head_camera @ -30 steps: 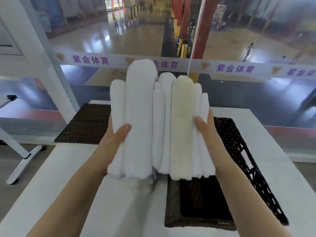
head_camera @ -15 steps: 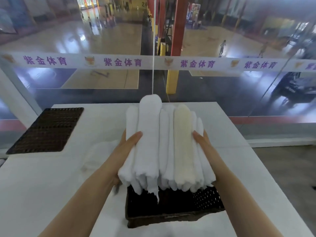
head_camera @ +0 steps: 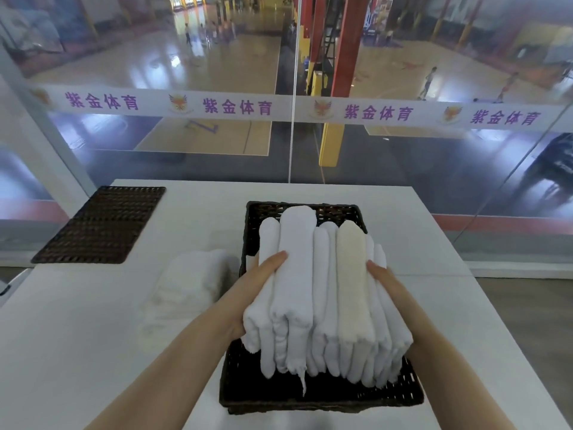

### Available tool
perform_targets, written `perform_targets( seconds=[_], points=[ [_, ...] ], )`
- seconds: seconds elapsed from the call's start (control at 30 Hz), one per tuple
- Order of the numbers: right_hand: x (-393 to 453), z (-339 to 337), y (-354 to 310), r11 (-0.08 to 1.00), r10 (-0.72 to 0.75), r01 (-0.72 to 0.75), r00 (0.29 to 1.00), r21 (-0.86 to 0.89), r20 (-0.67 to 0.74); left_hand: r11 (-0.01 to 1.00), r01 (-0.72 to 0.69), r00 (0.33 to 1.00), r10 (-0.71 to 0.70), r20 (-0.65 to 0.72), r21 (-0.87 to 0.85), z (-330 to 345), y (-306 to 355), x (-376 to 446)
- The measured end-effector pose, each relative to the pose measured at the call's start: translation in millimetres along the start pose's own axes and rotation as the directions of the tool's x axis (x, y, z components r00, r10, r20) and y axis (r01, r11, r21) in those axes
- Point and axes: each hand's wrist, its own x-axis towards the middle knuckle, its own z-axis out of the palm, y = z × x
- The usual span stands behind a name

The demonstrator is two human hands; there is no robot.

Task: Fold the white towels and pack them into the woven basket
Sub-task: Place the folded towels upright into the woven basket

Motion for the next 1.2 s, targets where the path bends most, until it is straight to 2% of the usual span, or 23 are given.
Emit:
perform_targets(
  seconds=[0.17,0.33,0.43,0.53,0.77,0.97,1.13,1.2],
  points=[
    [-2.3,-15.8,-4.7,0.997,-0.071,0.069,0.996,-0.033,-0.06,0.998,0.06,0.998,-0.059,0.027,-0.035,9.5,-1.8,9.0],
    [-8.7,-18.5,-6.8,0.987,-0.12,0.114,0.992,-0.115,-0.043,0.99,0.106,0.994,-0.102,0.039,-0.096,9.3,-22.1,16.6],
    [-8.6,-20.4,-2.6,0.988,-0.119,0.116,0.993,-0.099,-0.027,0.993,0.087,0.996,-0.085,0.018,-0.086,10.6,-23.5,20.1],
    [-6.9,-17.2,-3.6,0.99,-0.122,0.12,0.992,-0.075,-0.025,0.985,0.141,0.99,-0.139,0.026,-0.095,9.3,-21.0,21.1],
    [4.9,27.6,16.3,1.0,-0.023,0.024,1.0,-0.015,0.015,0.993,0.115,0.989,-0.118,-0.092,-0.042,-30.7,-1.1,21.5],
    [11.6,51.7,32.0,0.997,0.037,-0.045,0.992,0.066,0.12,0.996,0.086,0.994,-0.088,-0.064,-0.029,-59.8,1.5,13.7],
    [16.9,51.5,45.2,0.99,0.136,-0.138,0.985,0.005,0.108,0.994,0.098,0.988,-0.102,-0.117,-0.043,-71.9,-20.9,13.2],
    [25.6,51.3,52.4,0.984,0.173,-0.169,0.983,-0.058,0.066,0.985,0.16,0.975,-0.168,-0.146,-0.063,-74.4,-31.6,18.3]
  ],
)
